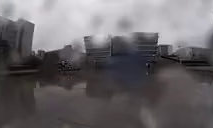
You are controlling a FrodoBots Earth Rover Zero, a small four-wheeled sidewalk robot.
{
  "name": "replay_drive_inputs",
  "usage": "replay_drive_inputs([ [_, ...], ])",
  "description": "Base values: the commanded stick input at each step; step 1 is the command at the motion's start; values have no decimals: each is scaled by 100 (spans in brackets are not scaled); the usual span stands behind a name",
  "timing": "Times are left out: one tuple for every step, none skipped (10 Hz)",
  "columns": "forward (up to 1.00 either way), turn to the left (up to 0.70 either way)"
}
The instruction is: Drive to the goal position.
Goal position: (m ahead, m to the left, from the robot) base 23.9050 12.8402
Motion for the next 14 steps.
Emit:
replay_drive_inputs([
  [100,0],
  [100,0],
  [100,0],
  [100,0],
  [100,0],
  [100,0],
  [100,0],
  [100,0],
  [100,0],
  [100,0],
  [100,0],
  [100,0],
  [100,0],
  [100,0],
])
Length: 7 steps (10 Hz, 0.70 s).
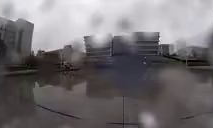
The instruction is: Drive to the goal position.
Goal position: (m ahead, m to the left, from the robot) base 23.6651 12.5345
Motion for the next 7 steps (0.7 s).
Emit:
replay_drive_inputs([
  [100,0],
  [100,0],
  [100,0],
  [100,0],
  [100,0],
  [100,0],
  [100,0],
])
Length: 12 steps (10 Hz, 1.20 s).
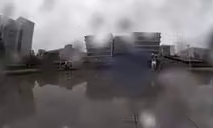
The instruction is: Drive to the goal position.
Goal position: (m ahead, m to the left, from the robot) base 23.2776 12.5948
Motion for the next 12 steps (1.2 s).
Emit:
replay_drive_inputs([
  [100,0],
  [100,0],
  [100,0],
  [100,0],
  [100,0],
  [100,0],
  [100,0],
  [100,0],
  [100,0],
  [100,0],
  [100,0],
  [100,0],
])
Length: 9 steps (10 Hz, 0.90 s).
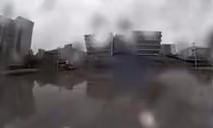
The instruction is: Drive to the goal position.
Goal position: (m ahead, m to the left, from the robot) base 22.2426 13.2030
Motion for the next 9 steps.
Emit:
replay_drive_inputs([
  [100,0],
  [100,0],
  [100,0],
  [100,0],
  [100,0],
  [100,0],
  [100,0],
  [100,0],
  [100,0],
])
